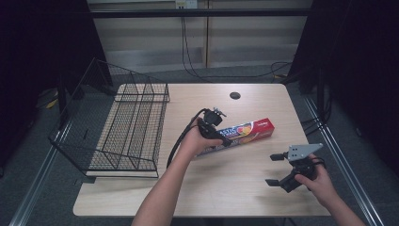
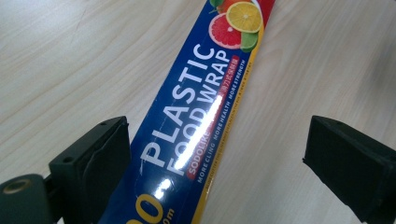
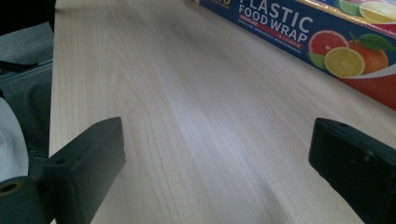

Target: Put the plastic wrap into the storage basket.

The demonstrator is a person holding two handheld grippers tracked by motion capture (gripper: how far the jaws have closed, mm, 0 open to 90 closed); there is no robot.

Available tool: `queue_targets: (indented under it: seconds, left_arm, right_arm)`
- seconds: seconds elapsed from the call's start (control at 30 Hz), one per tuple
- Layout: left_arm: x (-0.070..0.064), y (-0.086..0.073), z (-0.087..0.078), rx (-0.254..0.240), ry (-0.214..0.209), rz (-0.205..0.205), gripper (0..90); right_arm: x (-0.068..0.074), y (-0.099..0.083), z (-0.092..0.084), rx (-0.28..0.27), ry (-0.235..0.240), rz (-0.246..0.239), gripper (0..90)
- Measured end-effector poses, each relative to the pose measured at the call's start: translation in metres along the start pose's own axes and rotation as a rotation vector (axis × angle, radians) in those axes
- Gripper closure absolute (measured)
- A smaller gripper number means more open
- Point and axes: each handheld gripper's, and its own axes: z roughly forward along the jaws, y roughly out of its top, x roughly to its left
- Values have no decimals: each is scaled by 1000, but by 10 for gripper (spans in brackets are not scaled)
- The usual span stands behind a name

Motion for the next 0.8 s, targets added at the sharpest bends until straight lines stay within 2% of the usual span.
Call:
queue_targets:
  seconds: [0.23, 0.3, 0.4, 0.43, 0.5, 0.57, 0.6, 0.63, 0.67, 0.73, 0.8]
  left_arm:
    - [1, 6, 6, -8, 0, -12, 68]
    - [1, 7, 7, -6, 6, -2, 67]
    - [1, 9, 10, -8, -12, -12, 68]
    - [1, 10, 11, -9, -5, -10, 68]
    - [1, 11, 13, -5, -6, -19, 68]
    - [2, 12, 15, 7, -10, -8, 69]
    - [2, 12, 16, 3, -1, -18, 69]
    - [3, 12, 17, 6, -8, -11, 70]
    - [3, 12, 18, 4, -6, -26, 71]
    - [4, 12, 19, 12, -8, -3, 71]
    - [6, 12, 21, 29, -1, 2, 71]
  right_arm:
    - [1, 0, 1, 2, 10, -8, 34]
    - [1, 0, 1, 3, 9, -10, 34]
    - [2, 1, 1, 1, 8, -10, 34]
    - [2, 1, 1, -3, 9, -10, 34]
    - [2, 1, 1, -3, 11, -9, 34]
    - [2, 1, 1, -3, 13, -10, 34]
    - [2, 1, 1, -2, 13, -10, 34]
    - [2, 1, 1, -2, 11, -13, 34]
    - [2, 1, 1, -2, 10, -13, 34]
    - [2, 1, 1, 0, 10, -11, 34]
    - [2, 1, 1, 0, 12, -14, 34]
